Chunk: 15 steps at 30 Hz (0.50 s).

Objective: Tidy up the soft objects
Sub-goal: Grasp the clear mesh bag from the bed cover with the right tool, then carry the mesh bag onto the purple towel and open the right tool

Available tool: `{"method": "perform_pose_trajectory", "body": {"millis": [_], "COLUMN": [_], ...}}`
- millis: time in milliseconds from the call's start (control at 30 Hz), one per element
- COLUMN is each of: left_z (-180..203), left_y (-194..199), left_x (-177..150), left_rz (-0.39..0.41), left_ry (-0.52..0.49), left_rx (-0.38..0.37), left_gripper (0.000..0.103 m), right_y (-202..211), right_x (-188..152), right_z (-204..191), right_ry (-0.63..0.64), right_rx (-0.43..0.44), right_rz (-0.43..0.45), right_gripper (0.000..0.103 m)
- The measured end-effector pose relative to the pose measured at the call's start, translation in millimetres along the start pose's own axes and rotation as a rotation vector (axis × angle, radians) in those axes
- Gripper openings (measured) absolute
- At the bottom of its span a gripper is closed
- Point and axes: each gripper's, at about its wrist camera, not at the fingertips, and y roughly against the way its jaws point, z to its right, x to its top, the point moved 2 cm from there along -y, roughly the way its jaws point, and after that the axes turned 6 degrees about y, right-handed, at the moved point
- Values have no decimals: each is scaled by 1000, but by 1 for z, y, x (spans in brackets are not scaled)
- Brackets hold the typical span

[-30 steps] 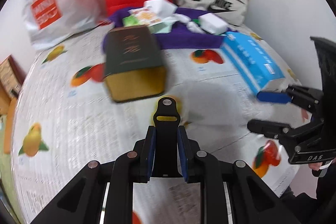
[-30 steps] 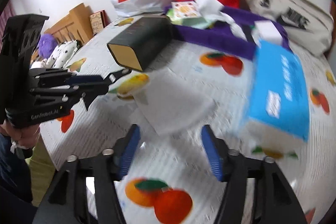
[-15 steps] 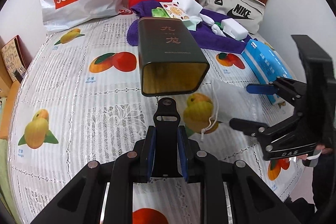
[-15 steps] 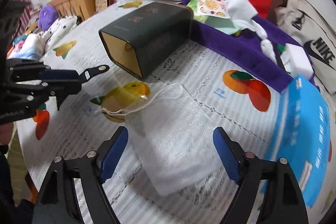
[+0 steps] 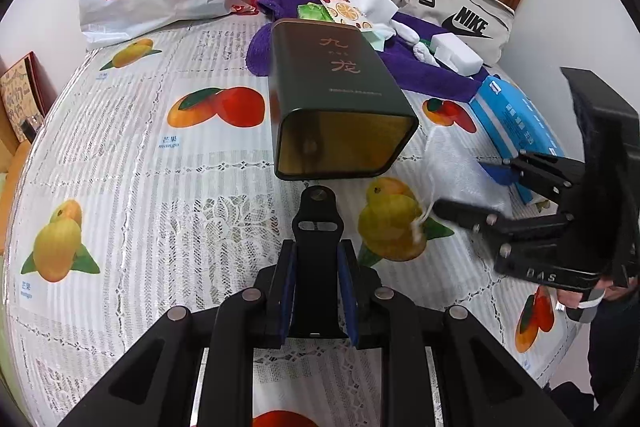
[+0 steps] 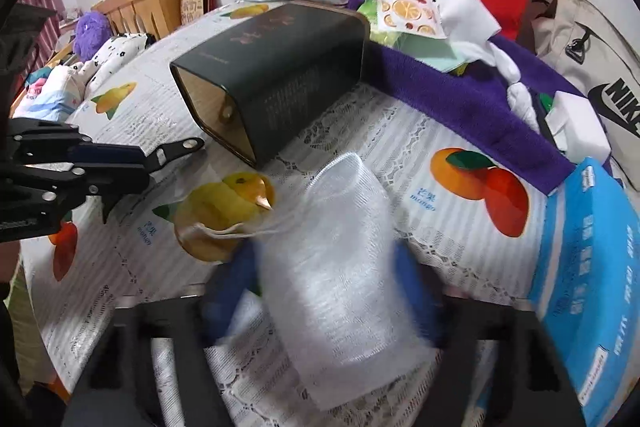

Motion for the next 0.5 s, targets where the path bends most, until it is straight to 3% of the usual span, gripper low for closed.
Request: {"method": "perform_pose_trajectory", "body": {"millis": [100, 200, 500], "left_z": [0, 3, 15], "left_y": [1, 1, 6], "left_x": [-1, -3, -8], "left_rz": [4, 6, 11], "left_ry": [13, 24, 35], "left_rx": [-11, -24, -50], "left_gripper": [20, 20, 20], "right_y": [4, 7, 41], "right_x": [-2, -6, -43], "right_z": [-1, -5, -7], "right_ry": [2, 4, -56], "right_rx": [-6, -8, 1], "right_rz": [0, -4, -12], "right_gripper": [17, 7, 5]}}
